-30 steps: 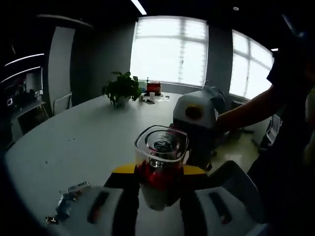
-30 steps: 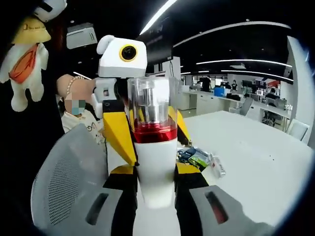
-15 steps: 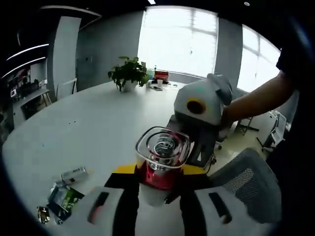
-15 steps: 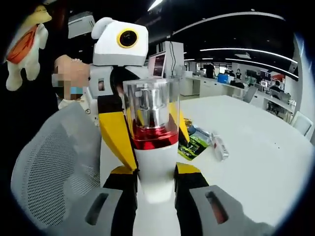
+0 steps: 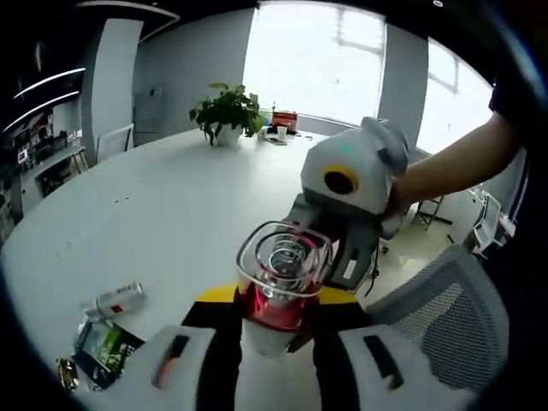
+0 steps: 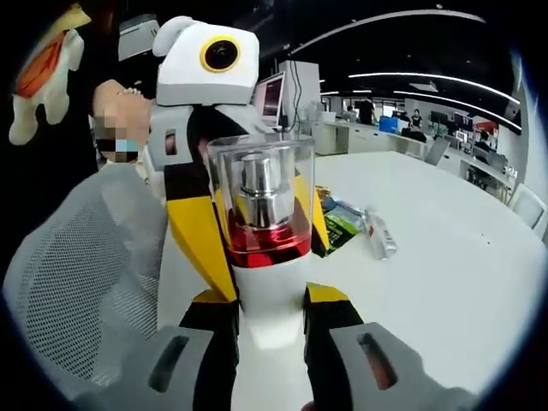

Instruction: Arrange the skincare products in the storage area until every visible bottle or jar stands upright without overlapping.

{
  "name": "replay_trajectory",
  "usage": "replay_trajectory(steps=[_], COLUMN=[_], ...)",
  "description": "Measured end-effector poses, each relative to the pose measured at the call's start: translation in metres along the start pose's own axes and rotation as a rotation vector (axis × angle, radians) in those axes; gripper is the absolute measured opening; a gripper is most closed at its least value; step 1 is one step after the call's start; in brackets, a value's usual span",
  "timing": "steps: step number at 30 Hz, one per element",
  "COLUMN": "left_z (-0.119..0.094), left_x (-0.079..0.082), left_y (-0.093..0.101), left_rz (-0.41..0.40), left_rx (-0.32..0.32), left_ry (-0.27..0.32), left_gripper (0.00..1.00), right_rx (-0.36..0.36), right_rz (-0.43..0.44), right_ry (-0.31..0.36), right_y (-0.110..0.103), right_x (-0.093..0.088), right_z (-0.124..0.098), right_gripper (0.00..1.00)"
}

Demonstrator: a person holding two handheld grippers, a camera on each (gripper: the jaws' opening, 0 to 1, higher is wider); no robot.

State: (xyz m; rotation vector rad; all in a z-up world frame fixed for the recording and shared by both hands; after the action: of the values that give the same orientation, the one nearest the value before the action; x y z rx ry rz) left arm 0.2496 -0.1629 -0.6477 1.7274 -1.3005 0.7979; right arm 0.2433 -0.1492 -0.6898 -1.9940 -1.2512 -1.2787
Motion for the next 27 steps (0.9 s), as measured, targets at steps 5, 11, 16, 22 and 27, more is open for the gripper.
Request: replay_trajectory(steps=[5, 11, 16, 22, 27], left_z=[0.008, 0.013, 0.017, 0.021, 0.026], left_x=[-0.002, 0.003, 0.010, 0.017, 0.024], left_y=[-0.003, -0.010, -0.017, -0.032, -0.047], left_rz=[0.003, 0.014, 0.028, 0.022, 0.036], left_rx=[-0.009, -0.009, -0.005, 0.008, -0.001], left_ry=[-0.008, 0.003, 0.024, 0.034, 0.045], left_gripper=[0.25, 0.25, 0.26, 0.26, 0.26], right_rx=[-0.001, -0.028, -0.038, -0.024, -0.035], right_rz=[-0.006, 0.017, 0.025, 0.016, 0.028], right_ry=[-0.013, 0.008, 0.015, -0.004, -0.001], right_y=[0.004, 0.011, 0.021, 0.039, 0.055], right_x=[-0.006, -0.006, -0.006, -0.009, -0.010], right_z=[-0.001, 0.000, 0.000, 0.003, 0.006], right_gripper=[0.28, 0.28, 0.28, 0.28, 0.28])
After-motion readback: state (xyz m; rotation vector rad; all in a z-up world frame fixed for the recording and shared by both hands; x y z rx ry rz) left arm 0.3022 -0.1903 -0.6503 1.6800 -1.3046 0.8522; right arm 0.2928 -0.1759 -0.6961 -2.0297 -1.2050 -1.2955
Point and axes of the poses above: the point that each gripper's makers call its tool centre point, and the gripper's own axes: z roughly forward along the fingers, y roughly to its right, x roughly out of its top, the point moved 1 cm from there along -z, roughly backward along the fingers, and after that the axes turned 12 degrees about -x, right-handed, at the moved point
